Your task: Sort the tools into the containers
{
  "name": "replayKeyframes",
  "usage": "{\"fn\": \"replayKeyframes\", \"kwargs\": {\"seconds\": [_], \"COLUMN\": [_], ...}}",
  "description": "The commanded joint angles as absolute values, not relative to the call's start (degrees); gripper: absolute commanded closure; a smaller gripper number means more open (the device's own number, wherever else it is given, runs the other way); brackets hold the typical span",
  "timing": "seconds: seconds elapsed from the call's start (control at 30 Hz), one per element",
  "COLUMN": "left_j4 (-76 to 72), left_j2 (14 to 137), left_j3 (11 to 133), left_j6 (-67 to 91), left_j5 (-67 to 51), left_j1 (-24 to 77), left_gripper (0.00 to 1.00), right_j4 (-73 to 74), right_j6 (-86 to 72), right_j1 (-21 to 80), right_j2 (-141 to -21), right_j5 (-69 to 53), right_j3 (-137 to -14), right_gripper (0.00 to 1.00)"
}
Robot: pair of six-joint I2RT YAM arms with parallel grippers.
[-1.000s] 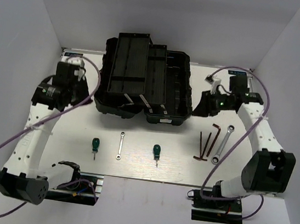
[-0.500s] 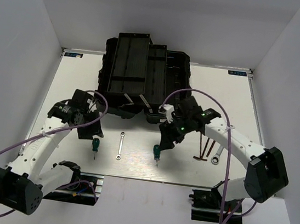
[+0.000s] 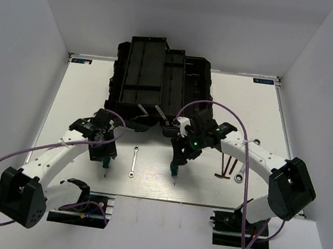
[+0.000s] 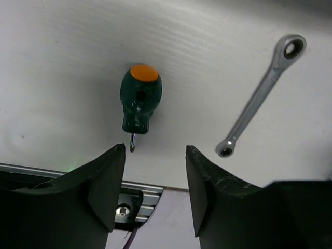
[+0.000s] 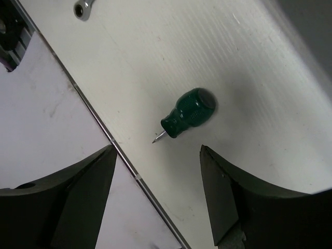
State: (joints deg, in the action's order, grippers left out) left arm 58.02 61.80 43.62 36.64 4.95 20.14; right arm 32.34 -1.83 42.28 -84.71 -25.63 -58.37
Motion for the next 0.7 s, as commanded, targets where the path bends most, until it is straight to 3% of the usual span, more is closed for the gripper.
{"fn": "replayKeyframes", "kwargs": {"seconds": [0.0, 0.43, 0.67], "left_j4": [54.93, 46.76, 43.25], "left_j2": [64.33, 70.14, 68.99], "left_j3": [43.68, 36.31, 33.31], "left_j6": [39.11, 44.2, 45.26], "left_j5": [10.89, 13.27, 13.27], "left_j1": [21.79, 23.91, 23.91], "left_gripper": [0.39, 0.37, 0.42], "right_j4": [31.03, 31.73, 31.82], "right_j6": [-2.64, -2.37, -2.2], "right_j1": [42.28, 41.05, 39.99], "right_j2": [-83.41, -81.74, -81.21], "right_j5": [-24.61, -23.99, -24.52], "right_j3": [-57.39, -55.81, -55.11], "right_gripper": [0.28, 0.28, 0.28]}}
